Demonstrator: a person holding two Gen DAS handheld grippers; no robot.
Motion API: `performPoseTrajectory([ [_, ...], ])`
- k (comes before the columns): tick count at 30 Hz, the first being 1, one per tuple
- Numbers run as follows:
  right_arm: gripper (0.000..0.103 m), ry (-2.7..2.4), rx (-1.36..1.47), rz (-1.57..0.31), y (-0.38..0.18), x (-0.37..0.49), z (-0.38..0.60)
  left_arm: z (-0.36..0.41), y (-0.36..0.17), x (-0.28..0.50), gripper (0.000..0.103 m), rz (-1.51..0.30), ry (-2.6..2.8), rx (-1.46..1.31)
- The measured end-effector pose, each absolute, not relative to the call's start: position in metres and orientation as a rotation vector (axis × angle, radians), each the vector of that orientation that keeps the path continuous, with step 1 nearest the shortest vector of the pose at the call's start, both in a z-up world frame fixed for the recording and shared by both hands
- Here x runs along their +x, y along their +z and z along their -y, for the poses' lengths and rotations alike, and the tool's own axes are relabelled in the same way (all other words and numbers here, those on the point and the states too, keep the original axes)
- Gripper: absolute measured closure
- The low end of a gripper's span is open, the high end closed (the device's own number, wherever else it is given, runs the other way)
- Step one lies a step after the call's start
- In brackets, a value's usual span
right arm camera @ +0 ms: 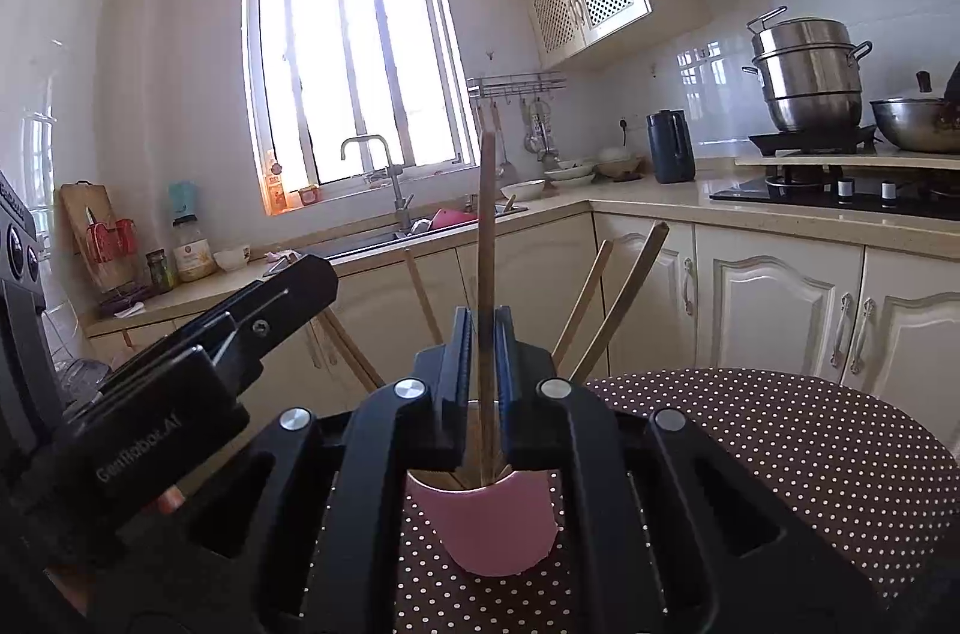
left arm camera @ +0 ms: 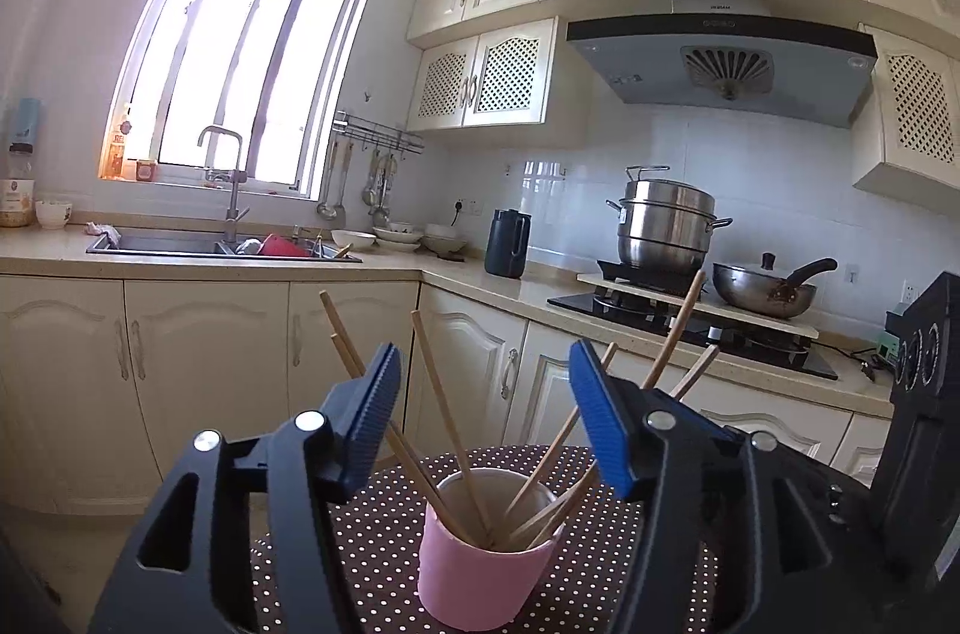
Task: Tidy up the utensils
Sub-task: 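Open both tools over the pink cup and pull them back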
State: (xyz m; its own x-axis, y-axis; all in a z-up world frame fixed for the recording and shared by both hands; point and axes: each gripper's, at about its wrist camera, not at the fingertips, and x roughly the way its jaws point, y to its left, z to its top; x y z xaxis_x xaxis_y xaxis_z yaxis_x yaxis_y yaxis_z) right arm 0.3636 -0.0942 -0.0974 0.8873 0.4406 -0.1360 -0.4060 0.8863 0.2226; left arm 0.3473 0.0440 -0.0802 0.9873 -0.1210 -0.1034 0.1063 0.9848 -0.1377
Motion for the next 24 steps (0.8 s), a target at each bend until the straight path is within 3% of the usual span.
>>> performPoseTrajectory([
  [9,0.092,0.414,0.185,-0.16,-0.082,0.341,0.101,-0.045,-0.064,0.32,0.043,-0.086,-0.116,-0.122],
  [14,0.06,0.382,0.176,-0.116,-0.07,0.318,0.11,-0.046,-0.052,0.299,0.038,-0.059,-0.124,-0.121],
  [24,0.056,0.303,0.148,-0.082,-0.055,0.266,0.139,-0.032,-0.041,0.25,0.034,-0.035,-0.153,-0.086],
])
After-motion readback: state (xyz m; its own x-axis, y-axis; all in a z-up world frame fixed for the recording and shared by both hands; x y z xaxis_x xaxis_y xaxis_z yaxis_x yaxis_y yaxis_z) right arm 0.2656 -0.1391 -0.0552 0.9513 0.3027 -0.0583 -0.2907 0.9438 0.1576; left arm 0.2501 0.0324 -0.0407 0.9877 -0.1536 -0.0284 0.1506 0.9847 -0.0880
